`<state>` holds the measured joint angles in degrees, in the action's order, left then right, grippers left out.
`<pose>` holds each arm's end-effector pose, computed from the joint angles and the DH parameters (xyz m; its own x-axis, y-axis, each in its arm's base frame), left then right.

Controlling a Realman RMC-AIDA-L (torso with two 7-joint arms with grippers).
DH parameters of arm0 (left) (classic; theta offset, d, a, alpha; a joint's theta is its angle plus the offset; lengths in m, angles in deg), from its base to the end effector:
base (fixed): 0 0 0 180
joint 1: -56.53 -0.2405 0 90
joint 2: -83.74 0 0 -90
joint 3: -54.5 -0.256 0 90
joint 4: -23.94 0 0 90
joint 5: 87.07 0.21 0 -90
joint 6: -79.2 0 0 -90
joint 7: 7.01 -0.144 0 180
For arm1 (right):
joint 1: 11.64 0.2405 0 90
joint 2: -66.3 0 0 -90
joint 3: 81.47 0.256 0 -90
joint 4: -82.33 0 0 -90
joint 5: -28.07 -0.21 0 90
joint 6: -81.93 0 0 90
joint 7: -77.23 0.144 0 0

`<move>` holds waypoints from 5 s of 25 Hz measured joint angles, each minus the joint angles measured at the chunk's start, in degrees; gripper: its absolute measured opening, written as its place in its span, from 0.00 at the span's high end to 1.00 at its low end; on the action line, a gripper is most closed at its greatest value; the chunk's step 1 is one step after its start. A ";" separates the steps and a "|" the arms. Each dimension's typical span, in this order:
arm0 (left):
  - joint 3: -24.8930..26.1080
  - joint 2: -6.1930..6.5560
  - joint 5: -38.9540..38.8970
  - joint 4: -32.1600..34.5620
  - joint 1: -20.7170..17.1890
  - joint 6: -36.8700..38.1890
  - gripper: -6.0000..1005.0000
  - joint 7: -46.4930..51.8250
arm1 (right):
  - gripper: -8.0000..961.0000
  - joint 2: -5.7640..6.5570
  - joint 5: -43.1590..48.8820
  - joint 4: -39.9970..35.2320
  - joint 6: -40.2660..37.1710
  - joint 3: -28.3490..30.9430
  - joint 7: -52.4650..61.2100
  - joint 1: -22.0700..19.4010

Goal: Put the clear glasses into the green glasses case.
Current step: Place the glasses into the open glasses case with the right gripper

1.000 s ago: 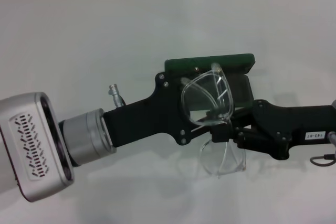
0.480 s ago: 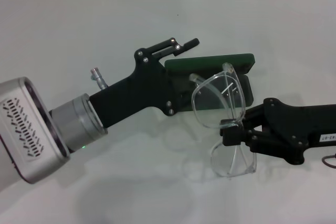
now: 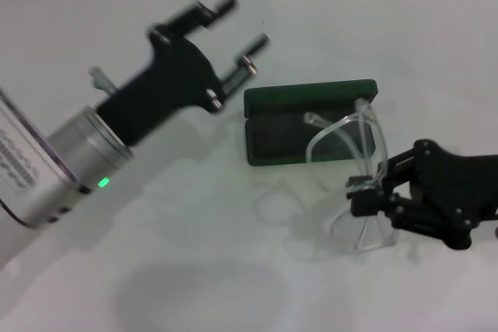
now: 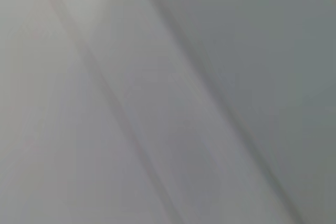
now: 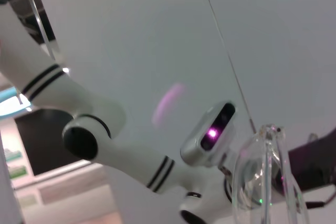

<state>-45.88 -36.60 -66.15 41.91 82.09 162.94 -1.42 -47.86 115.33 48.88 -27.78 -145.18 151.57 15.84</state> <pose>-0.2157 0.3076 -0.0504 0.6570 -0.4954 0.5682 0.1530 -0.6505 -0.7440 0.2177 0.2762 0.0094 0.6928 -0.2370 -0.6810 -0.1334 -0.9703 0.2019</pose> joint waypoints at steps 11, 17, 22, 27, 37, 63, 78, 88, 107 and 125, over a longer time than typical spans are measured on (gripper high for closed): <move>0.10 2.40 -19.61 -1.91 -1.71 0.30 0.47 26.27 | 0.87 -1.44 10.28 -23.45 18.62 -1.53 3.16 -6.88; -0.03 3.19 -17.94 -4.54 -1.67 -0.04 0.47 33.80 | 0.87 -1.39 20.37 -39.95 25.89 -10.68 14.35 -6.19; 0.11 3.52 -17.94 -6.31 -1.45 -3.50 0.47 41.05 | 0.87 -1.53 32.34 -45.36 33.05 -20.94 22.31 -2.81; -0.37 4.80 -17.07 -6.34 -1.09 -5.26 0.47 45.66 | 0.86 -1.66 40.29 -47.69 38.22 -28.29 26.33 -0.73; -0.41 6.19 -10.29 -6.37 1.10 -5.46 0.47 49.19 | 0.86 -1.90 54.39 -48.83 49.71 -39.54 32.15 0.68; 0.01 7.24 -5.01 -6.39 3.65 -7.68 0.47 48.78 | 0.85 -2.02 58.52 -42.42 69.16 -51.47 32.75 -1.46; -0.29 7.23 -5.02 -6.46 3.23 -7.75 0.47 48.75 | 0.84 -2.02 61.04 -42.18 74.73 -53.25 34.05 -4.19; -0.44 6.93 -5.02 -6.45 3.27 -7.73 0.47 49.04 | 0.84 -2.02 62.01 -41.73 76.58 -53.18 34.99 -5.30; 0.01 6.58 -4.93 -6.46 3.18 -7.71 0.47 49.26 | 0.83 -2.02 62.19 -41.77 78.28 -52.76 35.88 -5.88; 0.01 6.89 -5.31 -6.54 3.26 -8.61 0.47 49.04 | 0.53 -2.00 56.87 -46.83 70.58 -52.49 36.64 -7.06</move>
<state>-45.87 -29.71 -71.45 35.37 85.35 154.33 47.61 -49.86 172.21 2.05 42.79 -197.68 188.20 8.78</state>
